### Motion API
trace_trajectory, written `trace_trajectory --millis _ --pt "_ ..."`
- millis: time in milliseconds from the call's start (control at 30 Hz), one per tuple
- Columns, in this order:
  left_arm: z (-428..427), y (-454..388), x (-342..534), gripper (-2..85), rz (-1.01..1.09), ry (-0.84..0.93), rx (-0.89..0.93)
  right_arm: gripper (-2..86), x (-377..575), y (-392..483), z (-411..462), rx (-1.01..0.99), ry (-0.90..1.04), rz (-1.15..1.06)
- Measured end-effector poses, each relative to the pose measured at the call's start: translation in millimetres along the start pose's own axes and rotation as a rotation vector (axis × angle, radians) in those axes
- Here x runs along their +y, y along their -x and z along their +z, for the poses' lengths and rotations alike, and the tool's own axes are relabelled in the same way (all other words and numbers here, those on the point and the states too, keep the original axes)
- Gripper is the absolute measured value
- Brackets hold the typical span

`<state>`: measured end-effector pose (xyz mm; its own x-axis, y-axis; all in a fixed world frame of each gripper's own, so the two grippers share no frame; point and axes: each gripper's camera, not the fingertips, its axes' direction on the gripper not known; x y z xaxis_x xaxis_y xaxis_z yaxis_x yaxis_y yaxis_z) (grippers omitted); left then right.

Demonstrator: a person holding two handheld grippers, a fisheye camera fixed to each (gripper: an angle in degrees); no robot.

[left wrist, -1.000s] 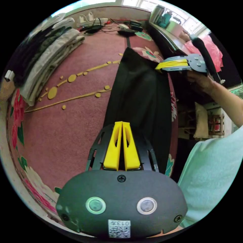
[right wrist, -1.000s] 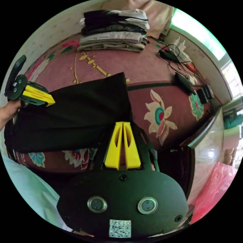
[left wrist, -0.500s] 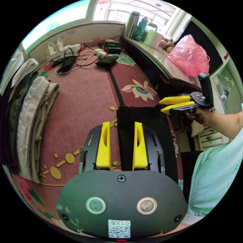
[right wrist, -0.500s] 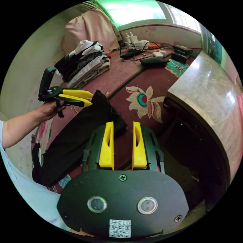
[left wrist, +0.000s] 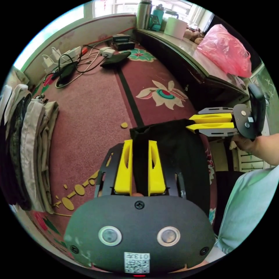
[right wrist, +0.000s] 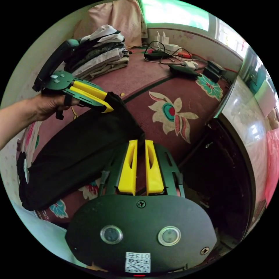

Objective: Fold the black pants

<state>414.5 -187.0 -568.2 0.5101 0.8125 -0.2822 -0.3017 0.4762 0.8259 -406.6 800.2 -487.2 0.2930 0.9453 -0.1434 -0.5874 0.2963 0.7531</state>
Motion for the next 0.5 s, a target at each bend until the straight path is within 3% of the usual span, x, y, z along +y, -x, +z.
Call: trace_trajectory --millis 167,267,367,500 --pt "-8 11 20 1.3 0.013 -0.022 0.153 2.8 -13 5 1 -0.061 0.065 0.005" --pt "-43 18 60 0.9 0.02 -0.182 0.167 2.6 -11 3 -37 -0.241 -0.068 -0.008" --pt "-84 13 111 0.7 0.071 -0.316 0.181 2.5 -3 37 -83 -0.335 -0.174 -0.173" --pt "-139 -26 205 0.7 0.121 -0.442 0.049 2.4 13 120 -130 -0.472 -0.233 -0.389"
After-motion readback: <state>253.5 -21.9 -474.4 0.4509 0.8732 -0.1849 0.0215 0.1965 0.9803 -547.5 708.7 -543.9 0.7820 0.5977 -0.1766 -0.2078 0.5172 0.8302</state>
